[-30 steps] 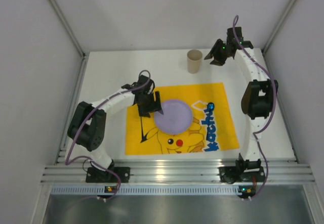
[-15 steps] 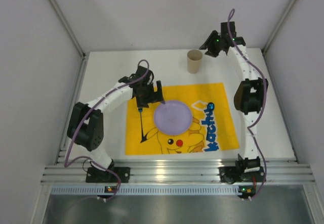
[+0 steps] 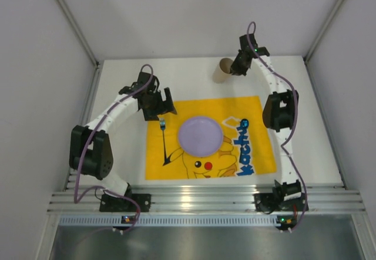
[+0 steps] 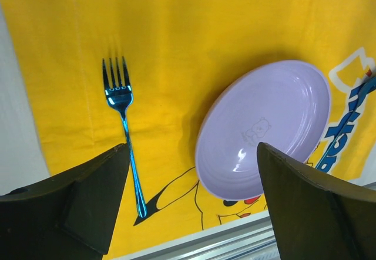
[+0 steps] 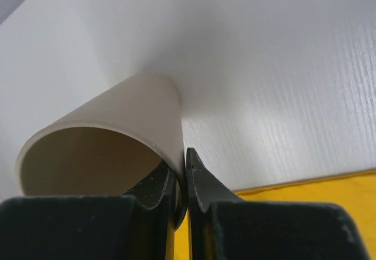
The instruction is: Set the dinner table for one person
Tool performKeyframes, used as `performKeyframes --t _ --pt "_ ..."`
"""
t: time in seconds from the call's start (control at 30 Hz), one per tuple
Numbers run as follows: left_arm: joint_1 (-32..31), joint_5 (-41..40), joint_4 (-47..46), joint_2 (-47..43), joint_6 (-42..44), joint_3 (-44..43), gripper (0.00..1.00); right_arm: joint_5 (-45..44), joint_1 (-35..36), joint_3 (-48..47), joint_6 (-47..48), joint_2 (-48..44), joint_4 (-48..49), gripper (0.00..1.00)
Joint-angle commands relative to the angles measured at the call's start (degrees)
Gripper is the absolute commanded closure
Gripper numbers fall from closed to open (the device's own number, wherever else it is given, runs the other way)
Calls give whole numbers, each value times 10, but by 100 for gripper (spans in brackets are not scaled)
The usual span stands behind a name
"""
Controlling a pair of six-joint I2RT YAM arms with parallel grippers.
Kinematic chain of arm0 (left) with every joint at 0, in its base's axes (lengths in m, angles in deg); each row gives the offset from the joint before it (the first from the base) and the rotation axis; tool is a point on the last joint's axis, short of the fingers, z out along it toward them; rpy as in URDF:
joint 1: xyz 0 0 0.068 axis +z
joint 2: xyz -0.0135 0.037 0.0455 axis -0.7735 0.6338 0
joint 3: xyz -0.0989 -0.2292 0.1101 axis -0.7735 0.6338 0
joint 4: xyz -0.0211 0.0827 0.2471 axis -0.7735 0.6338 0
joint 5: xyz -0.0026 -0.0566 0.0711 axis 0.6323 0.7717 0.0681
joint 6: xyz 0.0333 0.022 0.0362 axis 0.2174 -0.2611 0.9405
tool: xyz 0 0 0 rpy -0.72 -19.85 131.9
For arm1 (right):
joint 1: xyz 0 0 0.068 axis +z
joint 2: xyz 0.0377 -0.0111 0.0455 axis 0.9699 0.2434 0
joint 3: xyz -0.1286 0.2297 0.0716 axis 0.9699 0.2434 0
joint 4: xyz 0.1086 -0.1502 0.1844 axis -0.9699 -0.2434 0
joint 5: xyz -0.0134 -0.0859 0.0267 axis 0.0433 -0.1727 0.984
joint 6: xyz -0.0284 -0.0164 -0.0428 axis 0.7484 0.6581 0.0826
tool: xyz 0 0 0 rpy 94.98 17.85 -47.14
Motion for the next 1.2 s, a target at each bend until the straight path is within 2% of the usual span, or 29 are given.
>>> performKeyframes --t 0.0,0.23,0.33,0.5,0.7,0.77,0.87,1.17 --pt "12 20 -1 -26 11 16 6 -21 -1 -38 0 -2 -8 100" --pt "13 38 -13 -18 8 18 8 8 -6 -44 32 -62 -8 100" --pt "13 30 -17 -15 4 18 4 5 -8 -23 58 -119 -37 100" --pt "13 15 -16 -17 3 11 2 -37 12 139 101 -268 -64 100" --pt "13 1 -13 -29 -1 5 2 -65 46 335 109 -360 -65 100" --pt "13 -1 -12 -34 -2 4 2 -62 52 385 102 -364 -52 100" --pt "13 -6 -5 -44 -2 -1 2 -56 57 408 97 -358 -15 100" --pt "13 -26 17 -77 7 -1 2 -127 66 300 110 -254 -80 100"
